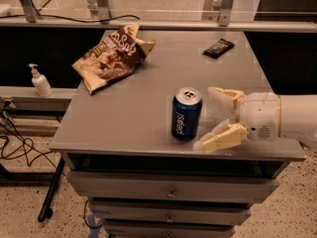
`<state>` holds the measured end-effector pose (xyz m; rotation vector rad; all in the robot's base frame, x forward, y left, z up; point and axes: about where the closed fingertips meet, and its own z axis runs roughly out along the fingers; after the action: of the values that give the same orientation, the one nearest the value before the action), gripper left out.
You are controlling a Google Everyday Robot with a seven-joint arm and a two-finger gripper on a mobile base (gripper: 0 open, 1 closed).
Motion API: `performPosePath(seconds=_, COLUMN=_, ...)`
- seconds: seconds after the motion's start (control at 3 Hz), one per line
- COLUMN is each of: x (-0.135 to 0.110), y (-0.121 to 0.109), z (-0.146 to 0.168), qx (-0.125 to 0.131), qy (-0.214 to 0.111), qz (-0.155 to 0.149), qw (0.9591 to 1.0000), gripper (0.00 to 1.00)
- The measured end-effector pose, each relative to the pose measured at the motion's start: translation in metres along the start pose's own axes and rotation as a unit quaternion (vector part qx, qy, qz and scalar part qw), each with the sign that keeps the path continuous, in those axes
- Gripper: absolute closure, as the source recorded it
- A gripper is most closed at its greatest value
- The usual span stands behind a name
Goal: Move pepsi can near rxbar chocolate
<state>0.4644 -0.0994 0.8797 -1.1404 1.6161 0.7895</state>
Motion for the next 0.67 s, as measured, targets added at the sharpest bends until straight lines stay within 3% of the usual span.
performPosePath(seconds=0.33, x=-0.008, y=0.006, z=0.023, qx=-0.018, qy=-0.047, qz=-0.003, qw=0.9987, gripper=0.18)
performPosePath(seconds=0.67, x=-0.017, y=0.008, z=0.037, qx=-0.027, qy=-0.069, qz=-0.013, qw=0.9972, gripper=0.4)
